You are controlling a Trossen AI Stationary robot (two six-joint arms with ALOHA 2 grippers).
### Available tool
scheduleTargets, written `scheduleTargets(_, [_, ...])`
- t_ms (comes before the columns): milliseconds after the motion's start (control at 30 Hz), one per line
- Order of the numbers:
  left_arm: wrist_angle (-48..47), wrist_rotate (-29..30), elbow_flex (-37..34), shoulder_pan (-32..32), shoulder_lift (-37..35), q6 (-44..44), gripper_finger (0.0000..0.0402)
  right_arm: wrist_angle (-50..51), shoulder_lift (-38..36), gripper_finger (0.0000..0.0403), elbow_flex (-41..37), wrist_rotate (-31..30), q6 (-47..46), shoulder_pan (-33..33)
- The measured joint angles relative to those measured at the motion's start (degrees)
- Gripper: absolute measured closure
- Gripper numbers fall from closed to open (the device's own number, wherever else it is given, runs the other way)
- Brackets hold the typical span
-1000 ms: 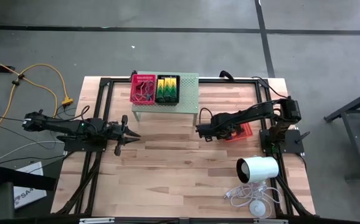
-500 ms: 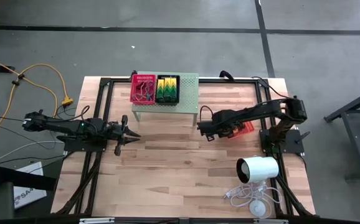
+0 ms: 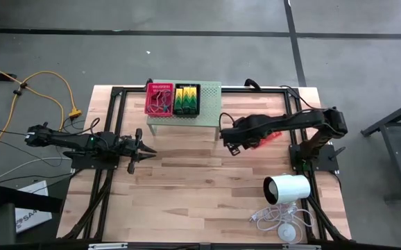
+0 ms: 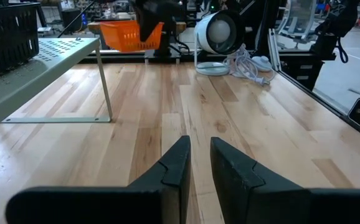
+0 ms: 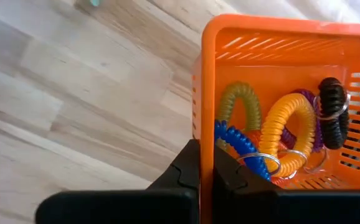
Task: Pick & Place Office Desk Supplies
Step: Put the orange bin on the shelf
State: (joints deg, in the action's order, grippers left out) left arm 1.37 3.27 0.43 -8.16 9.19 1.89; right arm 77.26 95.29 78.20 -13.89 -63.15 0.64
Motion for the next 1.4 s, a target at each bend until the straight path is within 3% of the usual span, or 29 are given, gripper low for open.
scheduleTargets(567, [0.0,0.0,0.0,0.0,0.0,0.0,0.0345,1.6,0.0,0.0401,14.3,-4.2,27.8,0.5])
scheduleTargets(1000, [0.0,0.0,0.0,0.0,0.0,0.0,0.0345,0.6,0.0,0.0401,15.4,-3.7,48.2,-1.5])
scheduleTargets(1400, [0.0,0.0,0.0,0.0,0.0,0.0,0.0345,-4.8,0.0,0.0401,15.4,-0.6,58.2,-2.1])
